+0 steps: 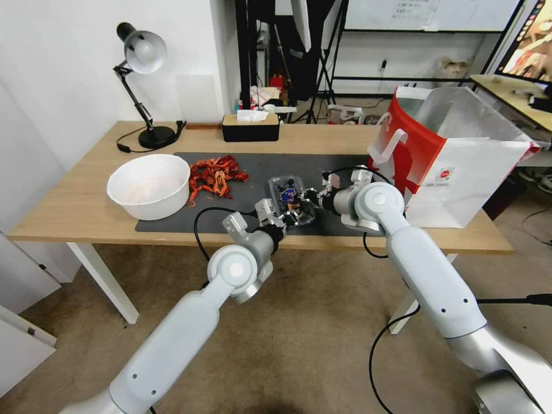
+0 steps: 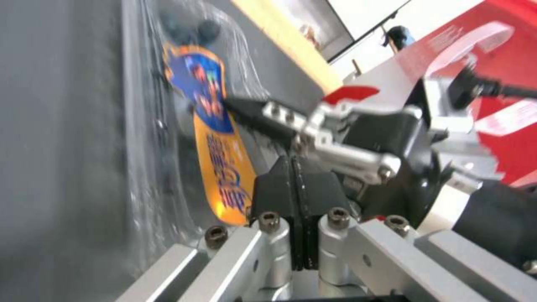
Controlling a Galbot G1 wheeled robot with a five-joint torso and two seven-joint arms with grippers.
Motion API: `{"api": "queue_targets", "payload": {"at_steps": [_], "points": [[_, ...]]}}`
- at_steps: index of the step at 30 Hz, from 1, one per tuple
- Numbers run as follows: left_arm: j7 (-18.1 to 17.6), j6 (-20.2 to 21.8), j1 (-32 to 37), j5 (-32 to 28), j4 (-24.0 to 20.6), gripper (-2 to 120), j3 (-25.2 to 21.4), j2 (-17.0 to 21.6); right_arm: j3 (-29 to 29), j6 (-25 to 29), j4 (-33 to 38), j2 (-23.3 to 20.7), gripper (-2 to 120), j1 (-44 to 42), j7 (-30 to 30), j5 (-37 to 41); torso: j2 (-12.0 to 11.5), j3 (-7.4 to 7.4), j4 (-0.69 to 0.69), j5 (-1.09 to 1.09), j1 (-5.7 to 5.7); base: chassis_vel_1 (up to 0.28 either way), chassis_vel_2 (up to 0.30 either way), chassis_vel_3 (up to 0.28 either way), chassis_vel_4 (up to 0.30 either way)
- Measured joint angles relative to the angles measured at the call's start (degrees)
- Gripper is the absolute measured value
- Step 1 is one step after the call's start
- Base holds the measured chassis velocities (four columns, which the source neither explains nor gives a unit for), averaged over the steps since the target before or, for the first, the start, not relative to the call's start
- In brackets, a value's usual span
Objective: Close the takeout container lid, then place the container into the takeout bag.
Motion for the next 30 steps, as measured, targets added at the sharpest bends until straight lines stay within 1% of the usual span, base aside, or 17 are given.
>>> {"api": "queue_targets", "payload": {"at_steps": [5,7,8,11,12,13,14,15,18,19,21,22,24,26,27,28,30], "points": [[1.0,-0.4,1.5,1.9,-2.5,0,-1.5,1.6,0.6,0.0,0.6,0.0,0,-0.4,0.1,0.0,0.0,0.0,-0.01,0.01,0.0,0.0,0.0,0.0,0.0],[2.6,-1.2,3.6,5.7,-4.3,0,-3.1,3.6,1.2,0.1,1.2,0.0,0,-0.8,-0.1,0.1,0.0,0.0,0.0,0.0,0.0,0.0,0.0,0.0,0.0],[2.6,-1.2,3.6,5.7,-4.3,0,-3.1,3.6,1.2,0.1,1.2,0.0,0,-0.8,-0.1,0.1,0.0,0.0,0.0,0.0,0.0,0.0,0.0,0.0,0.0],[5.3,-3.0,7.5,14.6,-6.6,0,-5.6,6.6,2.0,0.1,2.0,-0.1,0,-1.2,-1.0,0.3,0.0,0.0,-0.01,-0.01,0.0,0.0,0.0,0.0,0.0],[5.3,-3.0,7.5,14.6,-6.6,0,-5.6,6.6,2.0,0.1,2.0,-0.1,0,-1.2,-1.0,0.3,0.0,0.0,-0.01,-0.01,0.0,0.0,0.0,0.0,0.0],[6.9,-4.2,9.8,20.3,-7.5,0,-7.1,8.0,2.2,0.1,2.5,-0.2,0,-1.4,-1.3,0.5,0.0,0.0,0.0,0.0,0.0,0.0,0.0,0.0,0.0],[7.9,-4.9,11.2,23.0,-7.9,1,-7.8,8.7,2.3,0.1,2.6,-0.2,0,-1.4,-1.4,0.5,0.0,0.0,0.0,0.0,0.0,0.0,0.0,0.0,0.0],[7.9,-4.9,11.2,23.0,-7.9,1,-7.8,8.7,2.3,0.1,2.6,-0.2,0,-1.4,-1.4,0.5,0.0,0.0,0.0,0.0,0.0,0.0,0.0,0.0,0.0],[10.8,-9.0,16.8,34.5,-8.5,15,-10.4,10.5,2.8,0.1,3.2,-0.2,0,-1.5,-2.5,0.9,0.0,0.0,0.01,0.0,0.0,0.0,0.0,0.0,0.0],[10.8,-9.0,16.8,34.5,-8.5,15,-10.4,10.5,2.8,0.1,3.2,-0.2,0,-1.5,-2.5,0.9,0.0,0.0,0.01,0.0,0.0,0.0,0.0,0.0,0.0],[11.2,-11.3,20.1,40.9,-8.6,27,-11.8,11.1,3.0,0.1,3.5,-0.1,0,-1.5,-3.1,1.3,0.0,0.0,0.0,0.0,0.0,0.0,0.0,0.0,0.0],[11.2,-11.3,20.1,40.9,-8.6,27,-11.8,11.1,3.0,0.1,3.5,-0.1,0,-1.5,-3.1,1.3,0.0,0.0,0.0,0.0,0.0,0.0,0.0,0.0,0.0],[10.7,-13.0,23.6,46.7,-8.8,37,-12.9,11.2,3.2,0.2,3.9,0.1,0,-1.3,-3.6,1.6,0.0,0.0,0.0,-0.01,0.0,0.0,0.0,0.0,0.0],[10.3,-13.4,24.5,48.3,-8.8,40,-13.2,11.2,3.4,0.2,4.0,0.1,0,-1.3,-3.8,1.6,0.0,0.0,0.01,0.0,0.0,0.0,0.0,0.0,0.0],[9.5,-14.3,25.9,51.1,-8.8,48,-13.5,11.1,3.8,0.6,4.4,0.1,0,-1.3,-4.3,1.7,0.0,0.0,0.01,0.0,0.0,0.0,0.0,0.0,0.0],[8.9,-15.2,26.7,52.6,-8.8,51,-13.7,11.1,4.0,0.9,4.8,0.0,0,-1.4,-4.8,1.7,0.0,0.0,0.0,0.0,0.0,0.0,0.0,0.0,0.0],[8.5,-15.7,27.3,53.5,-8.7,55,-13.9,11.1,4.2,1.1,5.1,-0.1,0,-1.5,-5.2,1.7,0.0,0.0,-0.01,0.0,0.0,0.0,0.0,0.0,0.0]]}}
